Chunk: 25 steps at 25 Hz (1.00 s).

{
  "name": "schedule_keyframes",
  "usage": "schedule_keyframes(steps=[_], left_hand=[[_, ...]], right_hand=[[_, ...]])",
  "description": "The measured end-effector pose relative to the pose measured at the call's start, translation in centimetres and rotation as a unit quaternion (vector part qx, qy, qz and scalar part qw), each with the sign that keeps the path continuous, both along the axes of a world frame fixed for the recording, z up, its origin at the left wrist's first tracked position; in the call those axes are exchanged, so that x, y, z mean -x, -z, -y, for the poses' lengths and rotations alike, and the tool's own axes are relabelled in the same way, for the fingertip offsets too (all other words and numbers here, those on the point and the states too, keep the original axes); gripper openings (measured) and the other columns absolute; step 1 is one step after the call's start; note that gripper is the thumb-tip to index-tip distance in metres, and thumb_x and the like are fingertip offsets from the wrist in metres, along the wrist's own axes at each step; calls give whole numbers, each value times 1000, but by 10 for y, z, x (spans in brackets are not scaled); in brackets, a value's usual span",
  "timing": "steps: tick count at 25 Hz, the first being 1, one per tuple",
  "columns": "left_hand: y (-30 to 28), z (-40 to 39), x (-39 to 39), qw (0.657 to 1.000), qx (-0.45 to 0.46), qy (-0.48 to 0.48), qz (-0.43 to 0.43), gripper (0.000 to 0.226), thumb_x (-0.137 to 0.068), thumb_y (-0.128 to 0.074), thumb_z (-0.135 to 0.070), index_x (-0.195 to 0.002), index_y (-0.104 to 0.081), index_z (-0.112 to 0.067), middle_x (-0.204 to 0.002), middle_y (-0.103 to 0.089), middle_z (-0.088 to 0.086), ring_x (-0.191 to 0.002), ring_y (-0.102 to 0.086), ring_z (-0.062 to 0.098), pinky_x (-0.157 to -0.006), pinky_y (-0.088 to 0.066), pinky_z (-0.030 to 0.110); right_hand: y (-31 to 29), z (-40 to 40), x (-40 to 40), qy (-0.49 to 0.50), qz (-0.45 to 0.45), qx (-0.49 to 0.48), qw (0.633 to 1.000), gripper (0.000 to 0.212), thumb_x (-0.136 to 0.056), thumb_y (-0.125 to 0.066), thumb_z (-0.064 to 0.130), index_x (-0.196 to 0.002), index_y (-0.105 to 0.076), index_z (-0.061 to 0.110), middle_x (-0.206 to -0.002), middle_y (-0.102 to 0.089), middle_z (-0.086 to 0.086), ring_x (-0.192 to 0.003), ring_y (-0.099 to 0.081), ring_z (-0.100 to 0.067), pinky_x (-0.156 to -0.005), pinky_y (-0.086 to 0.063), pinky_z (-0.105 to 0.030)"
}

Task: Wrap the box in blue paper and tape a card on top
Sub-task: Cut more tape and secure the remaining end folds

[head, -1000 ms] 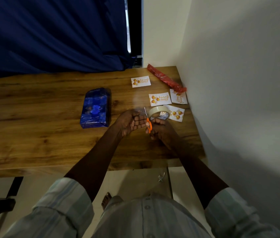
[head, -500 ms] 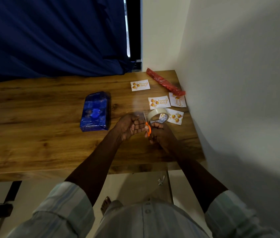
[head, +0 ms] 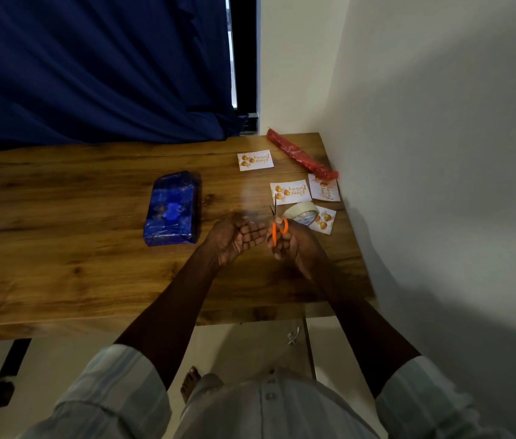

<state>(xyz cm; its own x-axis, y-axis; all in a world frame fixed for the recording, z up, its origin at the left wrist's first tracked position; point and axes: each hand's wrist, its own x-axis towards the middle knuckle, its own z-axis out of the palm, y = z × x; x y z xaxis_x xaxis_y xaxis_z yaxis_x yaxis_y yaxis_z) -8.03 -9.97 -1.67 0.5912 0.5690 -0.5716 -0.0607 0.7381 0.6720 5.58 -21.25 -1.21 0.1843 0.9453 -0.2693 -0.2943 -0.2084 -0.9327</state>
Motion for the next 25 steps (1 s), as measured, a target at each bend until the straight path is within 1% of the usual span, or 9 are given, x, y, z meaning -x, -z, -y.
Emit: schedule_keyframes(steps=[4, 5, 7, 9, 13, 16, 20, 22, 25], left_hand=[[7, -11, 13, 999, 10, -44, -10, 39, -103, -30, -17, -129, -49, 5, -122, -62, 25, -119, -58, 32, -91, -51, 38], [9, -15, 15, 998, 12, -55, -8, 40, -103, -31, -17, -132, -47, 6, -123, -61, 25, -118, -59, 31, -91, -51, 39], [8, -19, 17, 998, 13, -61, -11, 40, -103, -31, -16, -136, -43, 4, -125, -60, 26, -117, -60, 33, -93, -51, 41], [8, -16, 14, 999, 16, -41, -29, 36, -103, -32, -15, -133, -43, 0, -125, -60, 26, -117, -60, 35, -97, -49, 44], [12, 0, 6, 999, 38, -32, -17, 24, -102, -32, -12, -104, -52, 0, -133, -54, 27, -126, -52, 39, -109, -39, 48], [15, 5, 0, 997, 57, -48, 4, 27, -102, -32, -13, -102, -53, 4, -125, -58, 25, -125, -51, 40, -108, -39, 48], [19, 6, -5, 996, 55, -65, 17, 31, -102, -33, -14, -127, -45, -2, -111, -63, 20, -101, -63, 34, -97, -47, 46], [19, 7, -6, 995, 61, -74, 25, 34, -101, -33, -14, -131, -43, -2, -116, -64, 21, -101, -64, 33, -95, -50, 45], [18, 8, -8, 993, 73, -77, 43, 32, -101, -33, -13, -129, -44, -1, -126, -60, 24, -112, -61, 35, -98, -49, 46]], right_hand=[[-22, 9, -6, -104, 206, 32, 973, 28, -83, -71, 27, -97, -60, 5, -83, -69, -16, -61, -59, -22, -53, -46, -27], [-21, 13, -4, -156, 323, 48, 932, 27, -83, -72, 25, -96, -60, 5, -87, -69, -13, -68, -62, -20, -59, -48, -27], [-9, 17, 3, -244, 556, 76, 791, 26, -84, -71, 26, -100, -61, 8, -102, -63, -10, -90, -61, -22, -75, -48, -30], [5, 20, 16, -249, 650, 103, 711, 33, -84, -70, 25, -111, -58, 8, -120, -53, -12, -105, -56, -26, -86, -46, -34], [3, 15, 23, -256, 602, 142, 743, 28, -89, -65, 22, -112, -59, 6, -121, -56, -13, -105, -56, -25, -84, -44, -31], [-8, 15, 8, -304, 581, 154, 739, 31, -92, -61, 19, -119, -60, 4, -129, -55, -13, -115, -53, -25, -92, -40, -28], [-19, 6, -11, 66, 633, 99, 765, 61, -86, -67, 12, -141, -39, 11, -143, -41, -14, -126, -47, -29, -97, -43, -34], [-24, -8, -20, 88, 620, 64, 777, 74, -86, -68, 14, -148, -29, 16, -149, -36, -15, -132, -41, -30, -102, -42, -40], [-13, -13, -39, 36, 613, 109, 781, 48, -94, -57, 17, -140, -43, 12, -136, -52, -16, -123, -52, -32, -96, -45, -38]])
